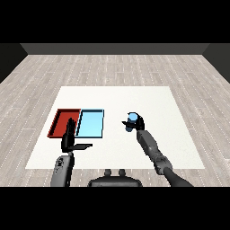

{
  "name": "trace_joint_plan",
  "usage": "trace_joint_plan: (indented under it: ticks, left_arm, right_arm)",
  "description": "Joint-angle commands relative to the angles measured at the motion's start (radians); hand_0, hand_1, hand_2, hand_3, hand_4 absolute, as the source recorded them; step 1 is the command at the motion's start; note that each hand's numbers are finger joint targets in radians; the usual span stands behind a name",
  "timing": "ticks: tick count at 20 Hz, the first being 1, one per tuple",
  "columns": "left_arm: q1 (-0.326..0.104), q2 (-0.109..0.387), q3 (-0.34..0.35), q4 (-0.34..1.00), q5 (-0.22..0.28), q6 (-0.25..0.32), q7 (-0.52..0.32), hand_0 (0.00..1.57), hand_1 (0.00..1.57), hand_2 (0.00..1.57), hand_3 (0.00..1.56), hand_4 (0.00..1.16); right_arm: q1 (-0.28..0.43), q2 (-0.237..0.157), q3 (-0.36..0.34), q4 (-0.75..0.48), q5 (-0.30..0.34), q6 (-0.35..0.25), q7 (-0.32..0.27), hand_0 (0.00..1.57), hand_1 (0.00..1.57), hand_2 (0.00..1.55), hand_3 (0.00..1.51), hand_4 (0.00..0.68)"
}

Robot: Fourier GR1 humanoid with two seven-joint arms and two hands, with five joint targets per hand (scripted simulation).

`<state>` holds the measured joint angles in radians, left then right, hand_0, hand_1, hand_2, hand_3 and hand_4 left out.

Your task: Pick the blue can and put it in the blue box

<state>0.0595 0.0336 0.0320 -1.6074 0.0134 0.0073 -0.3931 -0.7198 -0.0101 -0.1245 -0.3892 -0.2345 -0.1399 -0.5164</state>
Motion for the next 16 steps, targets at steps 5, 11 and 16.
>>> trace_joint_plan:
  ticks: [5, 11, 16]
  left_arm:
    - [-0.008, -0.002, 0.002, 0.048, -0.01, -0.002, -0.039, 0.0, 0.0, 0.0, 0.0, 0.0]
    - [-0.103, 0.017, 0.014, 0.058, -0.008, 0.003, 0.042, 0.0, 0.0, 0.0, 0.0, 0.0]
    - [-0.082, 0.013, 0.007, 0.098, 0.005, -0.029, -0.006, 0.0, 0.0, 0.0, 0.0, 0.0]
  right_arm:
    - [-0.045, 0.0, 0.004, 0.028, 0.01, -0.048, -0.011, 1.43, 1.43, 1.44, 1.37, 0.504]
    - [0.008, 0.009, 0.099, -0.135, 0.049, -0.096, -0.025, 1.45, 1.45, 1.47, 1.35, 0.477]
    - [0.097, 0.01, 0.17, -0.298, 0.048, -0.119, 0.002, 1.46, 1.46, 1.48, 1.35, 0.518]
